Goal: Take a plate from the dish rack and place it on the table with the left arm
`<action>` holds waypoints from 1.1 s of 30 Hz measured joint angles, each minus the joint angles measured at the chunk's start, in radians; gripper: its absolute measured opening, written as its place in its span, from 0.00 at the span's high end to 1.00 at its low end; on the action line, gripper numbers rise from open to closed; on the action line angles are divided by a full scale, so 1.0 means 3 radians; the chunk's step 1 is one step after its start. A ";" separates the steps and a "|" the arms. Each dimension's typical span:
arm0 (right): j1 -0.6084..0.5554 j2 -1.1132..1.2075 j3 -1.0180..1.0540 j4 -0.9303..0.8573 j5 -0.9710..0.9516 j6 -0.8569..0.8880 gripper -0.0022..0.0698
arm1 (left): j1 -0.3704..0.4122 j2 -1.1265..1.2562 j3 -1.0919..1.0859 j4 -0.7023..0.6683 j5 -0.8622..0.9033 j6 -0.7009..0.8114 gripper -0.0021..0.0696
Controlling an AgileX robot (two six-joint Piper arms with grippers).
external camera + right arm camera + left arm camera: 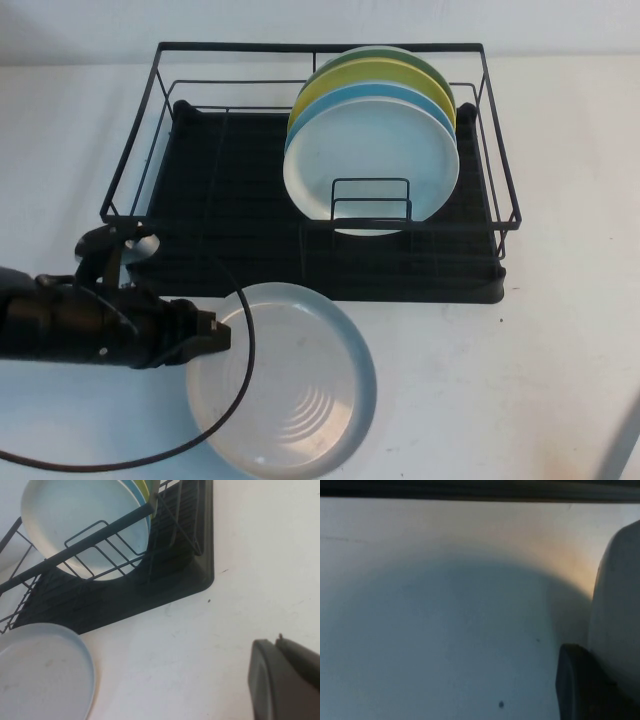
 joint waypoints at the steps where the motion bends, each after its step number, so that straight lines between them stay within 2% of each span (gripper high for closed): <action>1: 0.0000 0.0000 0.0000 0.0000 0.0000 0.0000 1.00 | 0.0000 0.0064 0.0007 -0.0144 -0.0012 0.0126 0.89; 7: 0.0000 0.0000 0.0000 0.0000 0.0000 0.0000 1.00 | -0.0008 0.0393 0.0001 -0.0970 0.0041 0.1035 0.89; 11: 0.0000 0.0000 0.0000 0.0000 0.0000 0.0000 1.00 | -0.0008 0.0478 -0.0011 -0.1273 0.0135 0.1737 0.85; 14: 0.0000 0.0000 0.0000 0.0000 0.0000 0.0000 1.00 | -0.0016 0.0484 -0.0011 -0.1327 0.0093 0.2133 0.73; 19: 0.0000 0.0000 0.0000 0.0000 0.0000 0.0000 1.00 | -0.0016 0.0491 -0.0011 -0.1369 -0.0070 0.2433 0.43; 21: 0.0000 0.0000 0.0000 0.0000 0.0000 0.0000 1.00 | -0.0016 0.0460 -0.0011 -0.1345 -0.0139 0.2473 0.38; 24: 0.0000 0.0000 0.0000 0.0000 0.0000 0.0000 1.00 | -0.0016 0.0283 -0.0011 -0.1231 -0.0196 0.2510 0.36; 26: 0.0000 0.0000 0.0000 0.0000 0.0000 0.0000 1.00 | -0.0016 0.0080 -0.0011 -0.1142 -0.0219 0.2523 0.39; 27: 0.0000 0.0000 0.0000 0.0000 0.0000 0.0000 1.00 | -0.0016 -0.0061 -0.0011 -0.1110 -0.0223 0.2523 0.43; 29: 0.0000 0.0000 0.0000 0.0000 0.0000 0.0000 1.00 | -0.0016 -0.0394 -0.0011 -0.1049 -0.0238 0.2500 0.57; 31: 0.0000 0.0000 0.0000 0.0000 0.0000 0.0000 1.00 | -0.0016 -0.0776 -0.0011 -0.0933 -0.0238 0.2388 0.77; 33: 0.0000 0.0000 0.0000 0.0000 0.0000 0.0000 1.00 | -0.0016 -0.1144 -0.0011 -0.0666 -0.0238 0.2221 0.89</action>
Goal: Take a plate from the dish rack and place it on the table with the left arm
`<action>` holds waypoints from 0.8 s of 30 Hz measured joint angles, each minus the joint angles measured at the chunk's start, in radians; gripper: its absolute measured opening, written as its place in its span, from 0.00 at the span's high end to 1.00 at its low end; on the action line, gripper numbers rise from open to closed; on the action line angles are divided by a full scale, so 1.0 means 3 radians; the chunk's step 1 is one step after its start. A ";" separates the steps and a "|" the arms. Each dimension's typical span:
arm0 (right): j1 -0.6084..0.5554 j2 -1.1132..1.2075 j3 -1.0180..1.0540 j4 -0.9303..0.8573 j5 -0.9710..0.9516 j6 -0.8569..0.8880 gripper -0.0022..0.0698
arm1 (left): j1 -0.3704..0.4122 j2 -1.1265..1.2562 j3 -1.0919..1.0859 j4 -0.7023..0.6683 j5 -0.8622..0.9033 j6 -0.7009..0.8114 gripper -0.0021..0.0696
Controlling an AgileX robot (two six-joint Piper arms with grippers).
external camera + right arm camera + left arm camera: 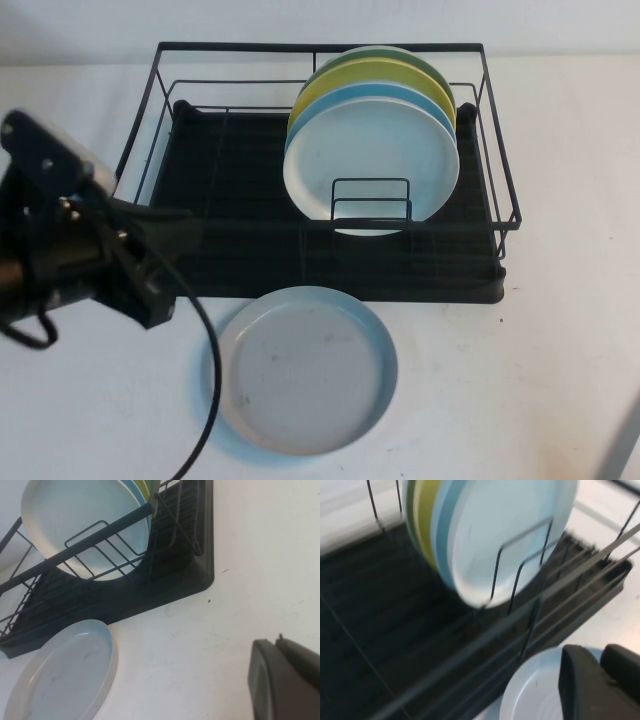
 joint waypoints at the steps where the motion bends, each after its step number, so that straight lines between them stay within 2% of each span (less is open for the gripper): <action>1: 0.0000 0.0000 0.0000 0.0000 0.0000 0.0000 1.00 | 0.0000 -0.0206 0.0000 0.0184 0.0029 -0.0128 0.92; 6: 0.0000 0.0000 0.0000 0.0000 0.0000 0.0000 1.00 | 0.0000 -0.1116 0.0000 0.1031 0.0235 -0.0493 0.96; 11: 0.0000 0.0000 0.0000 0.0000 0.0000 0.0000 1.00 | 0.0000 -0.1806 0.0000 0.1537 0.0390 -0.0788 0.97; 14: 0.0000 0.0000 0.0000 0.0000 0.0000 0.0000 1.00 | 0.0000 -0.2147 0.0000 0.2022 0.0360 -0.1634 0.97; 18: 0.0000 0.0000 0.0000 0.0000 0.0000 0.0000 1.00 | 0.0000 -0.2433 0.0000 0.2889 0.0432 -0.3052 0.97; 20: 0.0000 0.0000 0.0000 0.0000 0.0000 0.0000 1.00 | 0.0000 -0.2545 0.0000 0.3170 0.0545 -0.3427 0.97; 24: 0.0000 0.0000 0.0000 0.0000 0.0000 0.0000 1.00 | 0.0000 -0.2681 0.0089 0.3393 0.0527 -0.3700 0.97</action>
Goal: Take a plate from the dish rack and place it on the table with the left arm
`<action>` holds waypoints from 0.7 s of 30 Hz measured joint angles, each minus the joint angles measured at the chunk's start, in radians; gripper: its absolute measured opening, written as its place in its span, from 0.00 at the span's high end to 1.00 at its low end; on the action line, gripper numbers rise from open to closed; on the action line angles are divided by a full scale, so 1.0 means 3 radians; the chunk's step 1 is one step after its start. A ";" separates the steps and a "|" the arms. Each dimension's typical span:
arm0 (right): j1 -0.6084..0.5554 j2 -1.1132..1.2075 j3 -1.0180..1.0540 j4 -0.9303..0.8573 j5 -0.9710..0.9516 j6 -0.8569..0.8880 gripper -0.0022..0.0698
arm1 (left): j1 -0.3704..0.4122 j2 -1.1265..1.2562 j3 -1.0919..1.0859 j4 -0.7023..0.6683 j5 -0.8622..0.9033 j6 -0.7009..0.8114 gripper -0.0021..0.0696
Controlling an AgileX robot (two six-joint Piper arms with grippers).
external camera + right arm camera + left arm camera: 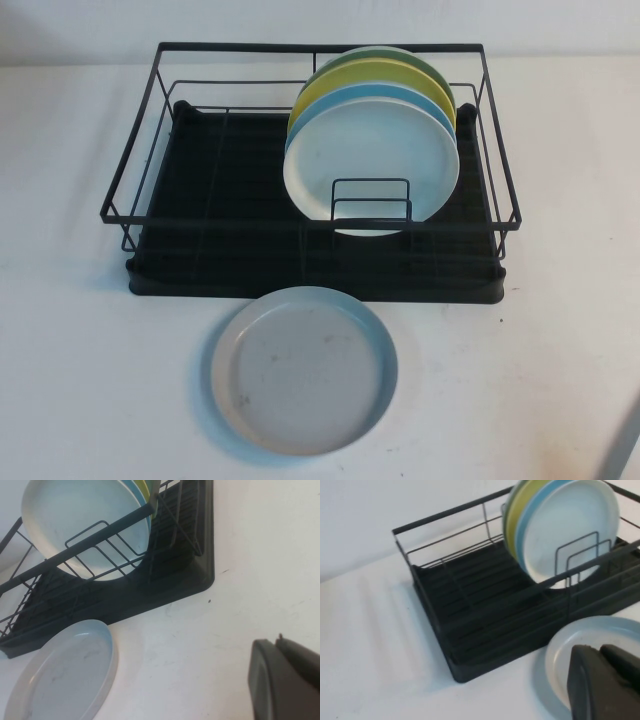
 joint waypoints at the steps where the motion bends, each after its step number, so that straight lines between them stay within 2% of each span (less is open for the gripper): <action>1: 0.0000 0.0000 0.0000 0.0000 0.0000 0.0000 1.00 | 0.0000 -0.0037 0.0046 0.0041 -0.0072 -0.0065 0.97; 6: 0.0000 0.0000 0.0000 0.0000 0.0000 0.0000 1.00 | 0.0000 -0.0273 0.0487 0.0406 -0.0833 -0.0644 0.97; 10: 0.0000 0.0000 0.0000 0.0000 0.0000 0.0000 1.00 | 0.0000 -0.0585 0.1214 0.0715 -0.1733 -0.1077 0.97; 13: 0.0000 0.0000 0.0000 0.0000 0.0000 0.0000 1.00 | 0.0033 -0.0863 0.1722 0.0876 -0.2101 -0.1223 0.97; 17: 0.0000 0.0000 0.0000 0.0000 0.0000 0.0000 1.00 | 0.0249 -0.1219 0.2231 0.0926 -0.2195 -0.1396 0.97; 21: 0.0000 0.0000 0.0000 0.0000 0.0000 0.0000 1.00 | 0.0451 -0.1292 0.2369 0.0981 -0.2013 -0.1500 0.97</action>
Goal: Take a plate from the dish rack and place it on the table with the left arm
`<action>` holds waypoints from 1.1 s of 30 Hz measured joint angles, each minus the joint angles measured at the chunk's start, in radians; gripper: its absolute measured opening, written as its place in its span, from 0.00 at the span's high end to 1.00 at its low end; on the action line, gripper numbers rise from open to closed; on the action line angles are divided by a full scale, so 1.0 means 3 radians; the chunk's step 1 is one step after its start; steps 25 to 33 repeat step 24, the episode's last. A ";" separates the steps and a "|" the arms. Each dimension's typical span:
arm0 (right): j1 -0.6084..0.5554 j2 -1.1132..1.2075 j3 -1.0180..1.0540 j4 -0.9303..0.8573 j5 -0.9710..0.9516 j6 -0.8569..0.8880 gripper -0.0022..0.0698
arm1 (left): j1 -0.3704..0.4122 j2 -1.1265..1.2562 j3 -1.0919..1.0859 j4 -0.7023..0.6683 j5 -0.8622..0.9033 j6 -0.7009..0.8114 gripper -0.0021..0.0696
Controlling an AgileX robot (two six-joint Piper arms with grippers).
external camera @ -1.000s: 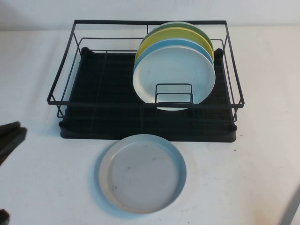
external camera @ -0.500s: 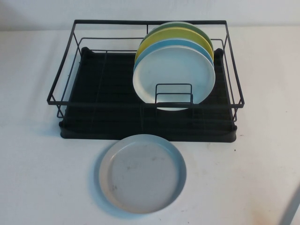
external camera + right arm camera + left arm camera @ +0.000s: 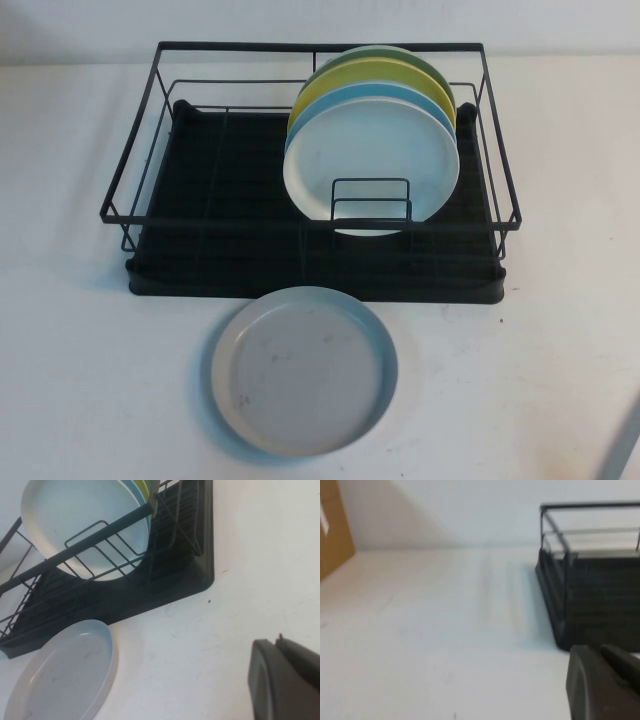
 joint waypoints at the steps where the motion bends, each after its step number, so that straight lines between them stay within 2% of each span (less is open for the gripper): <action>1: 0.0000 0.0000 0.0000 0.0000 0.0000 0.0000 1.00 | 0.0016 0.0000 0.0000 0.0025 0.0093 -0.0018 0.97; 4: 0.0000 0.0000 0.0000 0.0000 0.0000 0.0000 1.00 | -0.0010 0.0000 0.0000 0.0086 0.0378 -0.0029 0.97; 8: 0.0000 0.0000 0.0000 0.0000 0.0000 0.0000 1.00 | -0.0170 0.0000 0.0000 0.0099 0.0661 -0.0037 0.97; 14: 0.0000 0.0000 0.0000 0.0000 0.0000 0.0000 1.00 | -0.0248 0.0000 0.0000 0.0099 0.0675 -0.0037 0.97; 33: 0.0000 0.0000 0.0000 0.0000 0.0000 0.0000 1.00 | -0.0248 0.0000 0.0000 0.0099 0.0675 -0.0037 0.97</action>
